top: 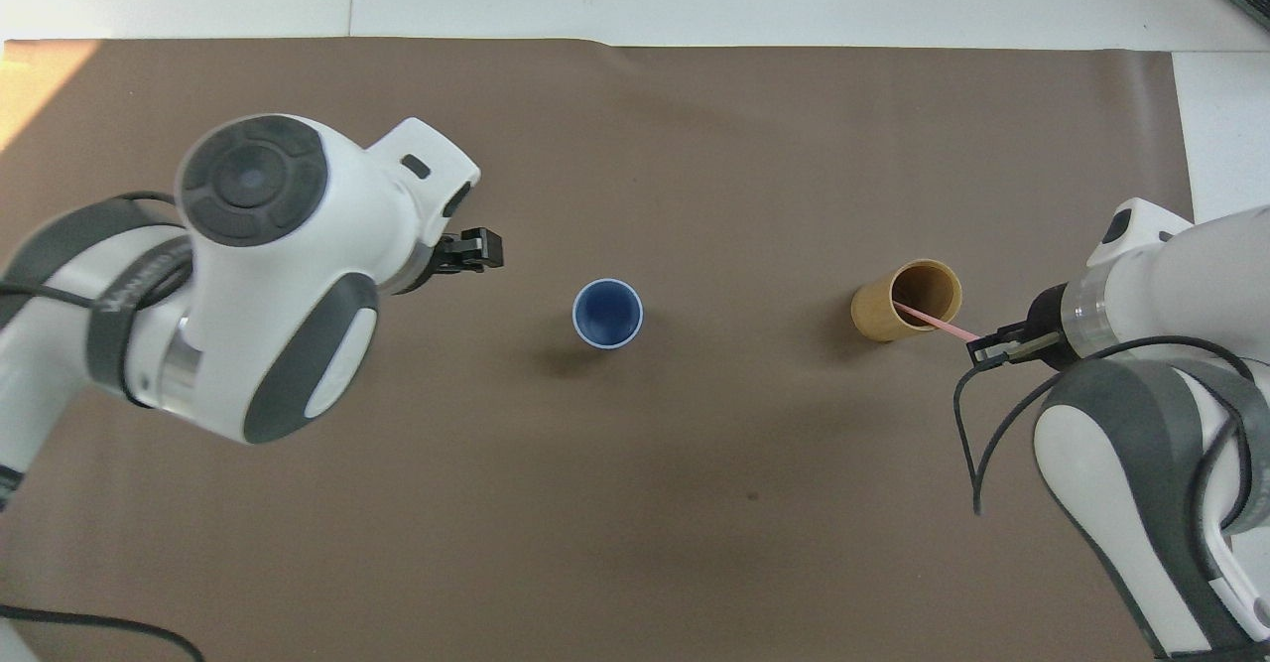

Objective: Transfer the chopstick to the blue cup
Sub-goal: 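Lift the pink stick with the right gripper while the left gripper withdraws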

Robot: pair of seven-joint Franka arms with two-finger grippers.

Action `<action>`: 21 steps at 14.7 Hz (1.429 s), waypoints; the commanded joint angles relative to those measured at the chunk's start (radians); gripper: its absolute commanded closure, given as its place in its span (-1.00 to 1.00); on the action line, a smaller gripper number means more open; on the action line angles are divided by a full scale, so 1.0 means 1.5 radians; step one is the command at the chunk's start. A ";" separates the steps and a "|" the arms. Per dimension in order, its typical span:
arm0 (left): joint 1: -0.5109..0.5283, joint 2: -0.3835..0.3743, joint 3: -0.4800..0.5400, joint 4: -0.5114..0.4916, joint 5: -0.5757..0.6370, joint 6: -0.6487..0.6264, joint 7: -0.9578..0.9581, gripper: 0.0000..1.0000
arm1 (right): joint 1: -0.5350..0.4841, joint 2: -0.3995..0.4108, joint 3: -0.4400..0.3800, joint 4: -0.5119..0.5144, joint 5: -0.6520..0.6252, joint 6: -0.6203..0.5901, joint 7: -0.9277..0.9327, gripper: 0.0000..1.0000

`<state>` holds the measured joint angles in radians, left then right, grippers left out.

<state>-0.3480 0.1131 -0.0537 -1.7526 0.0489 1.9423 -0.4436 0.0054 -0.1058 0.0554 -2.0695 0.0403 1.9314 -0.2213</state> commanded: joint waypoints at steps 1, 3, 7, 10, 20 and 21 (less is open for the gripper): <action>0.077 -0.054 -0.005 -0.015 -0.028 -0.059 0.138 -1.00 | -0.011 -0.002 0.003 0.002 0.017 0.016 -0.021 1.00; 0.123 -0.071 -0.005 -0.011 -0.029 -0.097 0.223 -1.00 | -0.011 0.001 0.003 0.017 0.018 0.016 -0.020 1.00; 0.191 -0.105 -0.004 -0.009 -0.029 -0.143 0.363 -1.00 | -0.009 -0.009 0.002 0.101 0.086 -0.059 0.008 1.00; 0.206 -0.109 -0.002 0.038 -0.030 -0.193 0.389 -1.00 | -0.004 -0.006 0.005 0.198 0.096 -0.157 0.096 1.00; 0.241 -0.110 0.004 0.168 -0.086 -0.314 0.389 -1.00 | 0.126 0.070 0.032 0.353 0.166 -0.184 0.702 1.00; 0.241 -0.110 0.004 0.167 -0.086 -0.315 0.390 -1.00 | 0.157 0.095 0.032 0.383 0.168 -0.183 0.770 1.00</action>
<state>-0.0118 -0.0547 -0.0415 -1.5109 -0.0545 1.4813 0.1222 0.1885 -0.0474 0.1022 -1.6010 0.2638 1.6600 0.7752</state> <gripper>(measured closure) 0.000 0.916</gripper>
